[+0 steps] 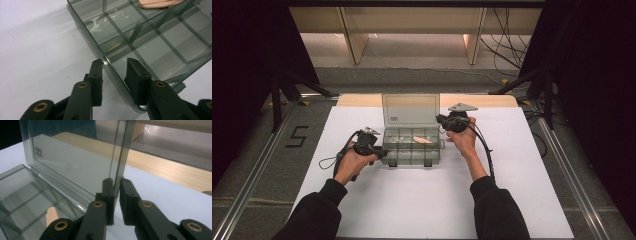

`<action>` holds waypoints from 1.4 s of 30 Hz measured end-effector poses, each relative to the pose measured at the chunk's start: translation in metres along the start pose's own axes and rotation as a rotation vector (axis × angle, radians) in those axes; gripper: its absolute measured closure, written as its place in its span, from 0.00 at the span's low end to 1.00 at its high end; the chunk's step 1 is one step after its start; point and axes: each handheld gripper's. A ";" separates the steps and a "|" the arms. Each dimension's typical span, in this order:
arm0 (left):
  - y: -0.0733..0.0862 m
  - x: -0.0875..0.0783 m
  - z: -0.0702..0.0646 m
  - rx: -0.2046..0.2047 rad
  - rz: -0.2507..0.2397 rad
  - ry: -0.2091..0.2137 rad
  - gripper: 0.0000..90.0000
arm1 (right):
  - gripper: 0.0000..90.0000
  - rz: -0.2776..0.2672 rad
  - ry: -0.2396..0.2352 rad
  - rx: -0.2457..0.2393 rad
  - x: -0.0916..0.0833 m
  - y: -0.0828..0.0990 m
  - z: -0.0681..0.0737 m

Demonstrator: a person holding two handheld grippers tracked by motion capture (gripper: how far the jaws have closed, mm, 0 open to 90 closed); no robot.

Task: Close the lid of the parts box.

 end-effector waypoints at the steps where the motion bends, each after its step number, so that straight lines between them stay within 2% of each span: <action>1: 0.000 0.000 0.000 0.001 0.001 0.003 0.74 | 0.92 -0.005 0.007 -0.009 -0.001 0.001 0.001; 4: 0.000 0.000 0.000 -0.001 -0.002 0.003 0.74 | 0.92 -0.011 0.015 -0.025 -0.002 0.002 0.003; 5: 0.000 -0.002 0.002 0.025 0.020 0.007 0.74 | 0.92 -0.017 0.007 -0.031 -0.002 0.002 0.003; 6: 0.000 -0.002 0.003 0.032 0.023 0.008 0.74 | 0.92 -0.023 0.010 -0.046 -0.003 0.002 0.003; 8: 0.000 -0.002 0.002 0.031 0.022 0.007 0.74 | 0.92 -0.027 0.021 -0.080 -0.004 0.003 0.005; 11: 0.000 -0.002 0.003 0.028 0.022 0.012 0.73 | 0.93 -0.035 0.026 -0.102 -0.007 0.004 0.007; 12: -0.001 -0.003 0.003 0.030 0.041 0.017 0.73 | 0.93 -0.041 0.029 -0.107 -0.007 0.005 0.008; 14: 0.000 -0.002 0.003 0.028 0.016 0.012 0.73 | 0.93 -0.039 0.025 -0.121 -0.007 0.006 0.008; 18: 0.000 -0.001 0.003 0.023 0.013 0.013 0.73 | 0.93 -0.048 0.024 -0.138 -0.008 0.008 0.008; 23: 0.000 -0.002 0.003 0.022 0.009 0.011 0.73 | 0.93 -0.057 0.023 -0.137 -0.009 0.010 0.010; 24: -0.001 -0.003 0.004 0.029 0.033 0.018 0.73 | 0.93 -0.054 0.027 -0.138 -0.010 0.010 0.010; 29: -0.001 -0.004 0.005 0.047 0.036 0.017 0.73 | 0.93 -0.063 0.029 -0.139 -0.010 0.011 0.012; 31: -0.001 -0.003 0.004 0.036 0.025 0.013 0.73 | 0.93 -0.069 0.028 -0.143 -0.010 0.012 0.012; 34: -0.001 -0.004 0.004 0.041 0.028 0.015 0.73 | 0.93 -0.069 0.048 -0.149 -0.011 0.013 0.014; 36: -0.001 -0.004 0.004 0.040 0.023 0.013 0.72 | 0.93 -0.071 0.048 -0.149 -0.011 0.013 0.014; 38: -0.002 -0.005 0.003 0.028 -0.014 -0.008 0.70 | 0.93 -0.069 0.049 -0.151 -0.011 0.013 0.014; 42: -0.012 -0.022 0.006 0.049 -0.043 -0.022 0.60 | 0.93 -0.070 0.053 -0.161 -0.012 0.013 0.014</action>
Point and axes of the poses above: each handheld gripper's, and its own axes: x roughly forward along the jaws, y roughly out of its underside, z roughly to its left, and after that the axes turned 2 degrees about x, right-handed
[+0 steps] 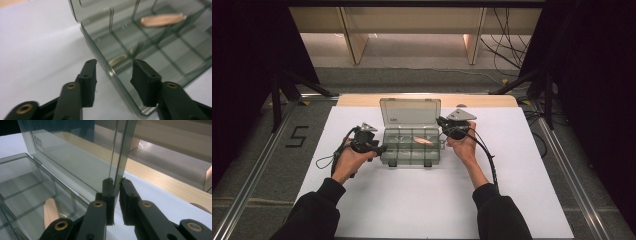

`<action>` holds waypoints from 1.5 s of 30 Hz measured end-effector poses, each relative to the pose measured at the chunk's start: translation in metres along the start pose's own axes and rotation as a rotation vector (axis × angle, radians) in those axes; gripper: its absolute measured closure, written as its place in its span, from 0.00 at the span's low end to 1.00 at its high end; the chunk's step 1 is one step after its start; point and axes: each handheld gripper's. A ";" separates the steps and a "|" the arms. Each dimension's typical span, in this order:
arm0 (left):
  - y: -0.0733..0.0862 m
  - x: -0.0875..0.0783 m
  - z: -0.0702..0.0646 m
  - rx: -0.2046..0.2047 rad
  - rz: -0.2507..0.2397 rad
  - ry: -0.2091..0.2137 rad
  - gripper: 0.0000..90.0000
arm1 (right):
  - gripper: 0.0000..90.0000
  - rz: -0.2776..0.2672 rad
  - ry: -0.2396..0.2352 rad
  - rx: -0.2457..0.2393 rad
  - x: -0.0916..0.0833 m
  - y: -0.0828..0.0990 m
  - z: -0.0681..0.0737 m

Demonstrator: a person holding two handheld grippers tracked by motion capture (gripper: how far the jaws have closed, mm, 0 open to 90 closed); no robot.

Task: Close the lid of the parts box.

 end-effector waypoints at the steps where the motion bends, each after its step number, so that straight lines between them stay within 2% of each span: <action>1: -0.002 -0.003 0.001 -0.003 -0.010 0.003 0.56 | 0.93 0.002 0.002 -0.001 0.000 0.000 0.000; 4: -0.013 -0.018 0.003 -0.010 -0.046 0.013 0.50 | 0.93 -0.009 0.005 0.002 0.000 0.001 0.001; 9: -0.030 -0.030 0.003 -0.035 -0.132 0.033 0.42 | 0.93 -0.005 0.008 0.000 0.000 0.001 0.001; 10: -0.035 -0.030 0.001 -0.062 -0.165 0.028 0.42 | 0.93 -0.018 0.015 0.001 0.001 0.001 0.002; 13: -0.049 -0.036 0.002 -0.048 -0.198 0.036 0.41 | 0.93 -0.018 0.016 -0.004 0.000 0.001 0.002; 16: -0.068 -0.043 0.004 -0.057 -0.239 0.030 0.41 | 0.93 -0.018 0.017 -0.004 0.001 0.001 0.002; 19: -0.083 -0.048 0.006 -0.060 -0.254 0.026 0.41 | 0.93 -0.016 0.019 -0.005 0.000 0.001 0.002; 20: -0.089 -0.048 0.005 -0.089 -0.279 0.030 0.42 | 0.93 -0.015 0.018 -0.006 0.000 0.001 0.002; 24: -0.107 -0.049 0.009 -0.087 -0.303 0.030 0.51 | 0.93 -0.011 0.017 -0.007 0.000 0.000 0.002; 25: -0.111 -0.048 0.011 -0.074 -0.304 0.024 0.55 | 0.93 -0.012 0.018 -0.007 0.000 0.000 0.002; 27: -0.117 -0.045 0.014 -0.080 -0.312 0.023 0.66 | 0.93 -0.014 0.018 -0.006 0.000 0.001 0.002; 31: -0.126 -0.040 0.019 -0.058 -0.321 -0.005 0.86 | 0.93 -0.014 0.018 -0.006 0.000 0.001 0.002; 35: -0.132 -0.034 0.024 -0.054 -0.305 -0.014 0.98 | 0.93 -0.014 0.018 -0.005 0.000 0.001 0.003; 38: -0.135 -0.029 0.024 -0.050 -0.281 -0.043 1.00 | 0.93 -0.009 0.015 -0.004 0.000 0.001 0.003; 41: -0.136 -0.023 0.026 -0.066 -0.280 -0.052 1.00 | 0.93 -0.021 0.022 -0.006 0.000 0.001 0.003; 43: -0.135 -0.017 0.029 -0.078 -0.273 -0.054 1.00 | 0.93 -0.008 0.019 -0.009 0.000 0.001 0.003; 45: -0.134 -0.015 0.032 -0.063 -0.237 -0.060 1.00 | 0.93 -0.012 0.021 -0.008 0.000 0.001 0.003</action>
Point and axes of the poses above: each handheld gripper's, and its own axes: x roughly forward along the jaws, y roughly out of its underside, z roughly to its left, and after that the axes turned 2 degrees about x, right-handed
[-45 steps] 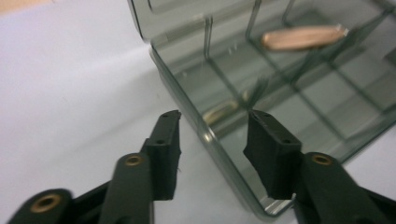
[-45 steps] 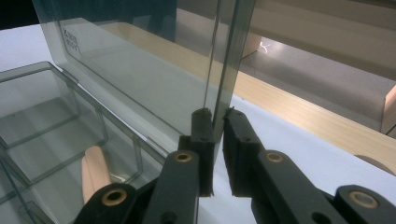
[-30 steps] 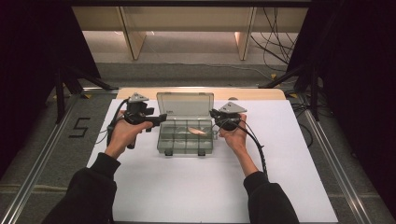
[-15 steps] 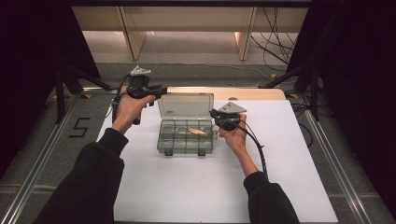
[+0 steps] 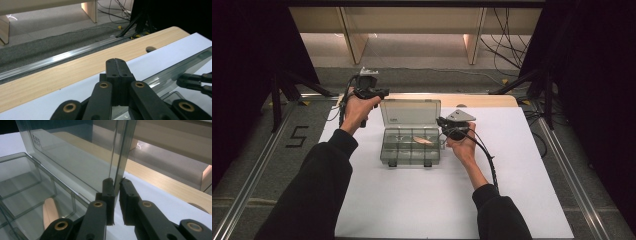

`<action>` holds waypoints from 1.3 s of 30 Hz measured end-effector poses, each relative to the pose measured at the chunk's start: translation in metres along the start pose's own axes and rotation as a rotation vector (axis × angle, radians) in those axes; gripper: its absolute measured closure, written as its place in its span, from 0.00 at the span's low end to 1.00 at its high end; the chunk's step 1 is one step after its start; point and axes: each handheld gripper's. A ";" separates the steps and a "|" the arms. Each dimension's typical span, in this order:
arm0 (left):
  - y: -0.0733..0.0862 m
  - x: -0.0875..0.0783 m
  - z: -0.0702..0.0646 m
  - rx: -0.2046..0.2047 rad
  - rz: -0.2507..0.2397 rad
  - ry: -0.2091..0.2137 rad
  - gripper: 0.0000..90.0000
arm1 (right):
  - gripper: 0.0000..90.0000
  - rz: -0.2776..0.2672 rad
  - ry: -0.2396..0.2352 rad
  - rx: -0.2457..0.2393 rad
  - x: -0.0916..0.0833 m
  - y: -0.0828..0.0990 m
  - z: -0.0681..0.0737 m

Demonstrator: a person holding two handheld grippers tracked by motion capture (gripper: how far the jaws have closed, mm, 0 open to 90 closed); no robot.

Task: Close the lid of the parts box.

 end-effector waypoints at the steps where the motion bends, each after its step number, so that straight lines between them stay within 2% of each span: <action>1: 0.001 0.002 0.001 -0.001 0.006 -0.003 1.00 | 0.93 -0.001 0.000 0.001 0.000 0.000 0.000; 2: 0.001 0.003 0.001 -0.002 0.011 -0.007 1.00 | 0.93 -0.002 -0.001 0.000 0.000 0.000 0.000; 3: 0.002 0.006 0.000 -0.023 -0.002 -0.013 1.00 | 0.93 -0.009 0.002 0.002 0.000 0.001 0.000; 4: 0.002 0.005 0.003 0.003 0.031 -0.010 1.00 | 0.93 -0.010 0.001 0.003 0.000 0.001 0.000; 5: 0.003 0.007 0.001 -0.018 0.016 -0.010 1.00 | 0.93 0.000 -0.004 0.002 -0.001 0.001 0.000; 6: 0.003 0.008 0.001 -0.021 0.017 -0.006 1.00 | 0.93 0.000 -0.003 0.001 -0.001 0.001 0.000; 11: 0.005 0.009 -0.001 -0.003 0.043 0.003 1.00 | 0.93 0.006 -0.003 0.000 -0.002 0.000 0.000; 13: 0.005 0.007 -0.002 0.004 0.055 0.006 1.00 | 0.93 -0.009 0.007 0.001 -0.001 0.001 0.002; 14: 0.006 0.007 -0.003 -0.002 0.050 0.011 1.00 | 0.92 0.007 0.006 -0.012 -0.003 0.000 0.002; 15: 0.006 0.007 -0.003 0.000 0.051 0.009 1.00 | 0.92 -0.004 0.014 -0.011 -0.002 0.000 0.003; 17: 0.008 0.005 -0.003 0.011 0.060 0.026 1.00 | 0.91 0.012 0.007 -0.006 -0.005 -0.001 0.004; 19: 0.010 0.005 -0.004 0.013 0.059 0.029 1.00 | 0.87 0.000 0.014 0.002 -0.008 -0.002 0.004; 22: 0.013 0.004 -0.004 0.016 0.068 0.039 1.00 | 0.76 0.006 0.008 0.027 -0.016 -0.006 0.004; 23: 0.014 0.003 -0.003 0.032 0.077 0.041 1.00 | 0.74 0.000 0.006 0.043 -0.019 -0.007 0.004; 24: 0.015 0.003 -0.004 0.022 0.070 0.048 1.00 | 0.71 -0.011 -0.003 0.045 -0.023 -0.009 0.004; 25: 0.016 0.003 -0.005 0.029 0.072 0.051 1.00 | 0.68 -0.028 -0.004 0.052 -0.026 -0.011 0.005; 30: 0.023 -0.002 -0.009 0.031 0.058 0.071 1.00 | 0.51 -0.029 -0.043 0.096 -0.045 -0.024 0.014; 34: 0.029 -0.007 -0.012 0.039 0.052 0.076 1.00 | 0.44 0.005 -0.066 0.093 -0.059 -0.031 0.020; 37: 0.034 -0.010 -0.014 0.048 0.050 0.090 1.00 | 0.41 0.005 -0.085 0.105 -0.068 -0.033 0.025; 39: 0.038 -0.012 -0.016 0.054 0.052 0.095 1.00 | 0.39 0.007 -0.083 0.093 -0.077 -0.035 0.028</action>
Point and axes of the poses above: each handheld gripper's, and its own axes: x roughly forward along the jaws, y roughly out of its underside, z roughly to its left, and after that the axes turned 2 degrees about x, right-handed
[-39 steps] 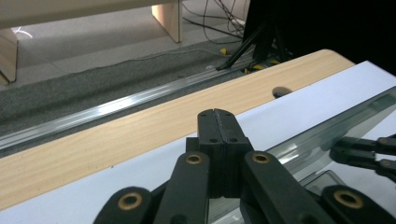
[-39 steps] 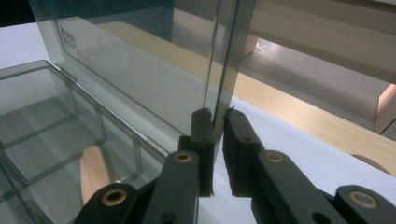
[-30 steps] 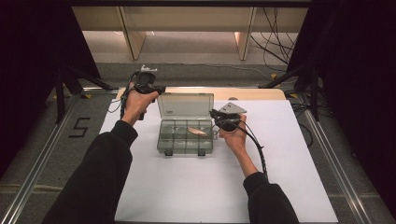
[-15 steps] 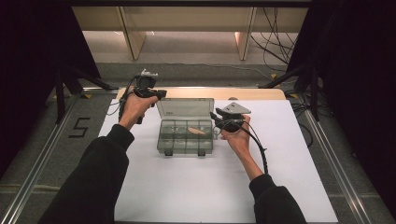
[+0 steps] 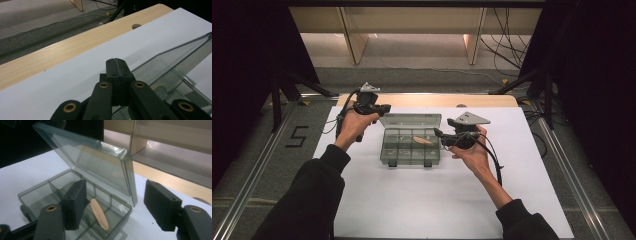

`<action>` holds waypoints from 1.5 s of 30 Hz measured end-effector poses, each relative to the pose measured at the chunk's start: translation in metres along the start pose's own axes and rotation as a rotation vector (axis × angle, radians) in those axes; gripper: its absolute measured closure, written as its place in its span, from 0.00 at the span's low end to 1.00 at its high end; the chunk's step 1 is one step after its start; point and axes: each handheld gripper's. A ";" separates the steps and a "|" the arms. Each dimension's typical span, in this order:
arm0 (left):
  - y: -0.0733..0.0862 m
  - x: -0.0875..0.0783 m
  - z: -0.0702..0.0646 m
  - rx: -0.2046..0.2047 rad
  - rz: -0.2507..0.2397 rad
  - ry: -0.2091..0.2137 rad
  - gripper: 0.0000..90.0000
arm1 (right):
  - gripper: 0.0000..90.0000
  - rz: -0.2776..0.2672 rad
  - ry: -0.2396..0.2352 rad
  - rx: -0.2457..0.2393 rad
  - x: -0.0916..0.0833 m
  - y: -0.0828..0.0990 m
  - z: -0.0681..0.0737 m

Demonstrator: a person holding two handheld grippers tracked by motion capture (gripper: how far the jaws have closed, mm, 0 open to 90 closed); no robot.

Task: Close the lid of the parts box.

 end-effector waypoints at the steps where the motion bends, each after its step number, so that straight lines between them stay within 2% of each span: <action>1: 0.002 -0.001 -0.001 -0.003 -0.001 0.012 1.00 | 0.37 -0.003 -0.002 -0.007 -0.002 -0.001 0.002; 6: 0.011 -0.006 -0.007 0.010 -0.007 0.029 1.00 | 0.34 -0.014 -0.006 -0.019 -0.015 -0.004 0.008; 7: 0.013 -0.006 -0.009 0.010 -0.007 0.028 1.00 | 0.32 -0.002 -0.016 -0.023 -0.018 -0.004 0.008; 8: 0.015 -0.007 -0.010 0.013 -0.004 0.033 1.00 | 0.32 -0.023 -0.019 -0.029 -0.018 -0.004 0.009; 10: 0.018 -0.007 -0.012 0.021 -0.003 0.032 1.00 | 0.32 -0.009 -0.009 -0.031 -0.023 -0.005 0.010; 15: 0.026 -0.009 -0.015 0.034 0.001 0.035 1.00 | 0.33 -0.028 -0.042 -0.026 -0.027 -0.007 0.014; 17: 0.030 -0.009 -0.017 0.027 -0.002 0.045 1.00 | 0.33 -0.017 -0.046 -0.025 -0.030 -0.009 0.015; 24: 0.043 -0.014 -0.021 0.020 -0.014 0.069 1.00 | 0.35 -0.040 -0.063 -0.026 -0.033 -0.013 0.020; 30: 0.054 -0.017 -0.027 0.030 -0.011 0.087 1.00 | 0.48 -0.023 -0.088 -0.052 -0.032 -0.014 0.022; 31: 0.055 -0.017 -0.028 0.024 -0.021 0.087 1.00 | 0.50 -0.023 -0.106 -0.052 -0.030 -0.014 0.022; 32: 0.057 -0.018 -0.028 0.036 -0.013 0.087 1.00 | 0.51 -0.024 -0.114 -0.047 -0.030 -0.013 0.022; 33: 0.060 -0.018 -0.029 0.025 -0.021 0.090 1.00 | 0.52 -0.017 -0.121 -0.038 -0.030 -0.013 0.023; 34: 0.062 -0.018 -0.029 0.026 -0.017 0.088 1.00 | 0.55 -0.012 -0.120 -0.047 -0.030 -0.013 0.022; 35: 0.064 -0.019 -0.028 0.048 0.000 0.088 1.00 | 0.57 -0.013 -0.119 -0.055 -0.030 -0.013 0.023; 36: 0.066 -0.018 -0.028 0.035 -0.004 0.085 1.00 | 0.60 -0.016 -0.120 -0.055 -0.029 -0.013 0.023; 38: 0.068 -0.019 -0.027 0.042 0.005 0.086 1.00 | 0.65 -0.021 -0.132 -0.056 -0.028 -0.013 0.023; 39: 0.070 -0.018 -0.027 0.034 0.003 0.085 1.00 | 0.68 -0.026 -0.116 -0.075 -0.028 -0.012 0.023; 45: 0.076 -0.022 -0.025 0.037 0.009 0.080 1.00 | 0.81 0.022 -0.122 -0.079 -0.024 -0.005 0.023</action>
Point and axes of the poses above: each handheld gripper's, and its own axes: x roughly forward along the jaws, y roughly out of its underside, z roughly to its left, and after that the axes turned 2 degrees about x, right-handed
